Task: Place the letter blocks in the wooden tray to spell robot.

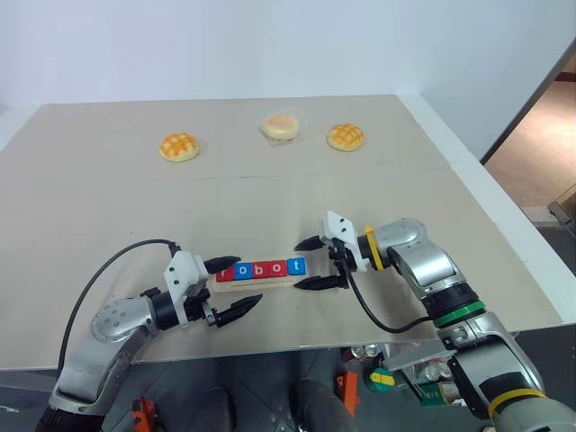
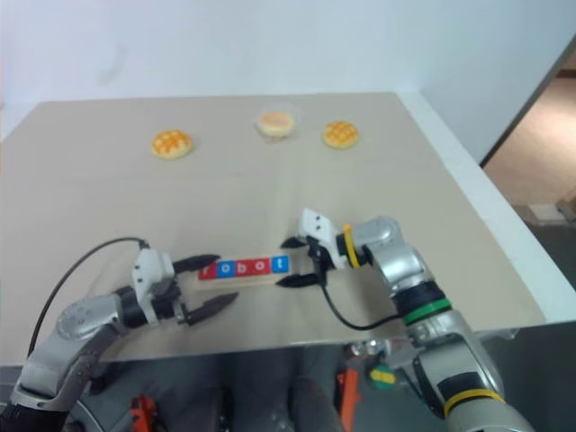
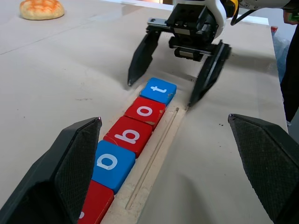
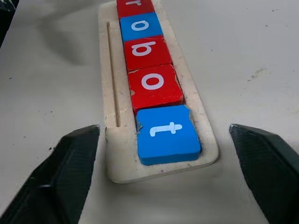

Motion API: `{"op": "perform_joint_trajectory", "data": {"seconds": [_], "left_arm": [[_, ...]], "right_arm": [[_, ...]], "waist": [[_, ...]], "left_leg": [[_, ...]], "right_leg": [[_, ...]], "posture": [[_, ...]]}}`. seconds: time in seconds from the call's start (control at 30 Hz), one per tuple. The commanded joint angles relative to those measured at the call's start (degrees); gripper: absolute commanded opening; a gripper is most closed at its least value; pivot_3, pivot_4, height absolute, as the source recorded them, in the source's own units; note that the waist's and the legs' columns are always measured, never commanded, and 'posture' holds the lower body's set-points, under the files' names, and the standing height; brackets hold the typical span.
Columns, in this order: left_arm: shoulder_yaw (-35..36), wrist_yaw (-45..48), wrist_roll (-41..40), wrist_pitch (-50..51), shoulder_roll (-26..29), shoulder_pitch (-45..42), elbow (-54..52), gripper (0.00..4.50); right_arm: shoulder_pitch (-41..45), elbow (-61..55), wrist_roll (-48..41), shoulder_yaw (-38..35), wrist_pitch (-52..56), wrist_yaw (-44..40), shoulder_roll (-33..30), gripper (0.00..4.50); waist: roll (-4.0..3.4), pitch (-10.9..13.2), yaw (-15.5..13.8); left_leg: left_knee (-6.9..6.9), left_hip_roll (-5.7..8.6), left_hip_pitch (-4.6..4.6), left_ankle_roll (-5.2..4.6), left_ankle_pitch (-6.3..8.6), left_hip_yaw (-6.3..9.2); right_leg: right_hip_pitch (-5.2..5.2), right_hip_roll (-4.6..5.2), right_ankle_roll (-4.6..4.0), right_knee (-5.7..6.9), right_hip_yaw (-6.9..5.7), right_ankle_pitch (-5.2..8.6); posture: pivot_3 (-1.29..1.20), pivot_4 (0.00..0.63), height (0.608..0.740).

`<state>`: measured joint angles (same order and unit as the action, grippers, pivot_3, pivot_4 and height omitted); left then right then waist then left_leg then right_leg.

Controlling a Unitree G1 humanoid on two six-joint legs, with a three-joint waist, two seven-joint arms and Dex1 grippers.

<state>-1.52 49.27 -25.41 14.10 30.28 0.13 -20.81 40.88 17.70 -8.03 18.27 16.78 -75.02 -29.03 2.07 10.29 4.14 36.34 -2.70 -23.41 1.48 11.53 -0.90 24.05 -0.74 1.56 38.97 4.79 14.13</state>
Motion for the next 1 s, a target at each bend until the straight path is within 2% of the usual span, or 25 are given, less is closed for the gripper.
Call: {"op": "perform_joint_trajectory", "data": {"seconds": [0.03,0.17,0.2,0.33,0.47,0.6,1.0], "left_arm": [[0.8,0.1,-0.5,-0.4,0.6,0.1,-1.8,4.5],[2.7,-0.3,-1.0,-0.8,0.7,0.8,-1.4,4.5],[3.0,-0.3,-1.2,-0.8,0.7,1.0,-1.5,4.5],[3.8,-0.1,-2.0,-0.6,0.3,1.7,-1.9,4.5],[3.9,0.0,-2.5,-0.6,0.5,2.2,-2.0,4.5],[3.8,0.2,-2.4,-0.6,0.7,2.0,-1.7,4.5],[3.1,0.3,-1.6,-0.8,0.7,1.0,-1.1,4.5]], "right_arm": [[0.8,-4.8,-3.5,-3.9,3.3,1.1,0.1,4.43],[-2.0,-10.2,-9.5,-12.1,11.6,8.1,0.2,4.43],[-4.0,-12.0,-10.5,-13.3,12.5,8.8,-0.4,4.19],[-10.8,-18.8,-12.2,-14.5,15.4,10.6,-1.9,3.01],[-15.7,-23.3,-12.2,-13.8,15.9,12.4,-2.4,1.55],[-16.8,-24.0,-11.0,-12.8,15.4,15.8,-1.2,0.1],[-15.4,-21.4,-9.4,-10.0,13.7,18.6,0.4,0.03]], "waist": [[0.0,0.0,0.0],[0.01,0.0,0.0],[0.03,0.0,0.0],[0.03,0.0,-0.3],[0.01,0.0,-0.1],[0.02,0.0,0.1],[0.02,0.0,0.0]], "left_leg": [[0.0,0.0,0.0,0.0,0.0,0.0],[0.0,0.0,-0.02,0.0,0.0,0.03],[0.0,0.0,-0.02,0.0,0.0,0.05],[-0.03,0.03,-0.02,0.01,0.02,0.07],[-0.02,0.01,-0.02,0.02,0.02,-0.01],[0.0,-0.01,0.05,0.03,0.01,-0.01],[0.0,0.01,-0.01,0.05,0.01,-0.02]], "right_leg": [[0.0,0.0,0.0,0.0,0.0,0.0],[0.01,0.0,0.0,0.0,-0.01,0.0],[-0.01,0.01,0.01,0.0,-0.02,0.01],[-0.03,0.04,0.02,-0.01,-0.06,0.1],[0.01,0.03,0.03,0.0,0.02,0.06],[0.0,-0.02,-0.02,0.0,0.01,-0.02],[0.01,0.0,0.04,-0.02,0.04,0.04]], "posture": [[0.0,0.15,0.739],[0.0,0.15,0.739],[0.0,0.15,0.739],[0.0,0.15,0.739],[0.0,0.15,0.739],[0.0,0.15,0.739],[0.0,0.15,0.739]]}}
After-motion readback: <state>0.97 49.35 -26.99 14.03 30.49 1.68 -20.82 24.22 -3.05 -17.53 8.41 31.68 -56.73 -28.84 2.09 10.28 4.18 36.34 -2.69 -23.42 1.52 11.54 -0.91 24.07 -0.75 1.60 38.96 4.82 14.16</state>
